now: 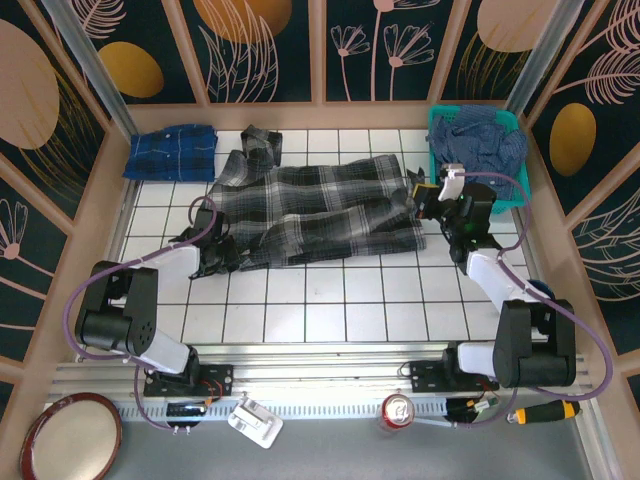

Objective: Fold and stack the long sleeve shirts

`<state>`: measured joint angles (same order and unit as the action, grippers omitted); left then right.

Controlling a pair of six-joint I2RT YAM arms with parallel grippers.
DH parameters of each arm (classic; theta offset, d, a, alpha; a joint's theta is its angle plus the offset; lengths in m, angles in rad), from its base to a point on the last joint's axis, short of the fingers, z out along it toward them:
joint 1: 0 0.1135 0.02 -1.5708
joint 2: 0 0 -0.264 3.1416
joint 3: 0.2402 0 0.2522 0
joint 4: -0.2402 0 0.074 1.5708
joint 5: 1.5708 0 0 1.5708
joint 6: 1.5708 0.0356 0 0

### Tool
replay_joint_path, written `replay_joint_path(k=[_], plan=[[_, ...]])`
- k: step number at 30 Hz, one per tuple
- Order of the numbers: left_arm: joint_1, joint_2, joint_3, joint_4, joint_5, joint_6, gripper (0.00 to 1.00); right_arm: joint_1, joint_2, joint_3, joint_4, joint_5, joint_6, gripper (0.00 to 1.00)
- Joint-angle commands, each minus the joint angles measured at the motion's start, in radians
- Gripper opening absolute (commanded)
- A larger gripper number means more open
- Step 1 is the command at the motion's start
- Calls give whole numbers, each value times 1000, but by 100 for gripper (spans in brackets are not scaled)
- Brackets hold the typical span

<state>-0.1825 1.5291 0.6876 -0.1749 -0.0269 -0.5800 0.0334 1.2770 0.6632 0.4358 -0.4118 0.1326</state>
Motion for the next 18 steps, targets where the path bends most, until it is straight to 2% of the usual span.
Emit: replay_joint_path(k=[1,3,5,6,8,9,11,14,16,18], plan=[[12,12,-1,-101,-125,-20,0,-16,1,-30,67,56,-38,0],[22,9,-13,-100,-133,-32,0,-18,19,-87,78,104,-38,1],[25,13,-21,-98,-140,-36,0,-18,43,-100,11,159,14,7],[25,14,-21,-98,-142,-35,0,-17,51,-104,-19,159,23,14],[25,14,-26,-95,-145,-38,0,-18,66,-125,-68,188,68,38],[25,16,-27,-96,-148,-37,0,-17,70,-123,-106,200,84,43],[25,17,-29,-100,-155,-40,0,-17,38,-134,-184,238,98,46],[25,14,-30,-103,-154,-43,0,-25,-59,-129,-322,355,179,60],[25,10,-27,-108,-153,-44,0,-17,-101,-99,-407,326,230,64],[25,7,-18,-122,-154,-47,0,35,-138,-78,-449,326,265,66]])
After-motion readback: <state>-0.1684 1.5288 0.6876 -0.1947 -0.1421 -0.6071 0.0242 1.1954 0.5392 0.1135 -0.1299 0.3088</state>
